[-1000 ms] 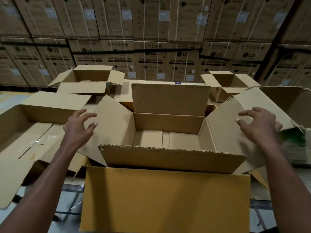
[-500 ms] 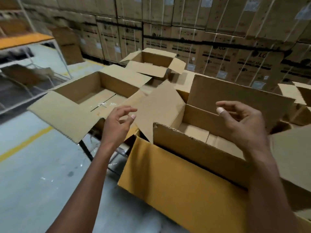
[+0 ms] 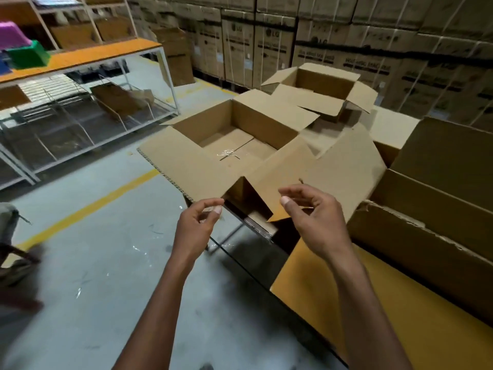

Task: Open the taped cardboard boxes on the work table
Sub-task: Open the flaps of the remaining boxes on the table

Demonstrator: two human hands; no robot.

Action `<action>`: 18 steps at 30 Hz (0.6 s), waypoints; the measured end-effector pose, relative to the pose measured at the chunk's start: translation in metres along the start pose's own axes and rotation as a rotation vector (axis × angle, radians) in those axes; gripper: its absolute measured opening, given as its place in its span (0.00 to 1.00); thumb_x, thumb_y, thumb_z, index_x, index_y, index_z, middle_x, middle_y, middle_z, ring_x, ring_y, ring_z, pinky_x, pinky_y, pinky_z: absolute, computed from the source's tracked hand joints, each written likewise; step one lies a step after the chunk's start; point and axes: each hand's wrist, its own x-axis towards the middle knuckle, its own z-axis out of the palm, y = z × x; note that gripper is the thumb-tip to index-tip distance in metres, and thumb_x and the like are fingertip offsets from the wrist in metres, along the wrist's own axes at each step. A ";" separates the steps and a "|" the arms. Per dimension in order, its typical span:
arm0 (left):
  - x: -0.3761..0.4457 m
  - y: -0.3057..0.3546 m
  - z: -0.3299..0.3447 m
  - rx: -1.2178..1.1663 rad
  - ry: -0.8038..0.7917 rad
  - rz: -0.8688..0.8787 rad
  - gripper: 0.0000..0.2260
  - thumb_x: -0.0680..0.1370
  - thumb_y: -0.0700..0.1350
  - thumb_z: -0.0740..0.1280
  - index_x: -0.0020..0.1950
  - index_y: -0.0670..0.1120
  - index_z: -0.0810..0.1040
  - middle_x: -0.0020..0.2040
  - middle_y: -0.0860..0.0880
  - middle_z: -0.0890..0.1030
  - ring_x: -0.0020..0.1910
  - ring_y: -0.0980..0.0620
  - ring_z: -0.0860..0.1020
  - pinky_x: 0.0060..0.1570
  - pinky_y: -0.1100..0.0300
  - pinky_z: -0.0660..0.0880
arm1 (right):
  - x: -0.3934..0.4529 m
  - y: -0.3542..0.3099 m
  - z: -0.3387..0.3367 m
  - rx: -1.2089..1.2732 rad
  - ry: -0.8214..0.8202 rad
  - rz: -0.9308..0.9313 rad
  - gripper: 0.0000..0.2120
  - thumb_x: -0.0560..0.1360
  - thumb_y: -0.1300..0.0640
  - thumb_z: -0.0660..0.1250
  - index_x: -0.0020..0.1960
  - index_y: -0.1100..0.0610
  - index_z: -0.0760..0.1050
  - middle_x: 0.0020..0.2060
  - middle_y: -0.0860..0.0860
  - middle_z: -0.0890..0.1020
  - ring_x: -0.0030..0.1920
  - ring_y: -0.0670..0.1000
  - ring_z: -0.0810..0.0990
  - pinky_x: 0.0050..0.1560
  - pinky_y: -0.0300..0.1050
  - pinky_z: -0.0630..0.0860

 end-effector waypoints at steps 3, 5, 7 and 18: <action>0.025 -0.028 -0.032 0.003 -0.070 -0.064 0.07 0.80 0.48 0.70 0.55 0.60 0.84 0.53 0.58 0.84 0.53 0.56 0.82 0.51 0.59 0.79 | 0.022 0.016 0.060 -0.069 -0.023 0.061 0.07 0.78 0.54 0.71 0.56 0.47 0.83 0.49 0.40 0.84 0.48 0.36 0.81 0.40 0.25 0.73; 0.045 -0.045 -0.054 0.029 -0.091 -0.086 0.08 0.80 0.49 0.70 0.56 0.60 0.83 0.55 0.58 0.84 0.53 0.56 0.82 0.55 0.56 0.80 | 0.037 0.026 0.094 -0.104 -0.027 0.118 0.08 0.78 0.55 0.71 0.57 0.49 0.84 0.49 0.42 0.85 0.48 0.37 0.81 0.40 0.24 0.73; 0.067 -0.058 -0.073 0.045 -0.118 -0.092 0.08 0.80 0.50 0.69 0.58 0.60 0.83 0.56 0.60 0.83 0.54 0.57 0.82 0.58 0.54 0.79 | 0.050 0.034 0.119 -0.127 -0.013 0.169 0.09 0.78 0.55 0.71 0.57 0.50 0.84 0.48 0.44 0.85 0.47 0.38 0.80 0.41 0.25 0.73; 0.184 -0.094 -0.082 0.068 -0.129 -0.115 0.23 0.81 0.46 0.69 0.74 0.58 0.70 0.81 0.54 0.57 0.78 0.53 0.60 0.65 0.59 0.64 | 0.130 0.055 0.175 -0.216 0.075 0.335 0.09 0.78 0.55 0.71 0.58 0.50 0.83 0.52 0.46 0.84 0.51 0.46 0.80 0.48 0.37 0.73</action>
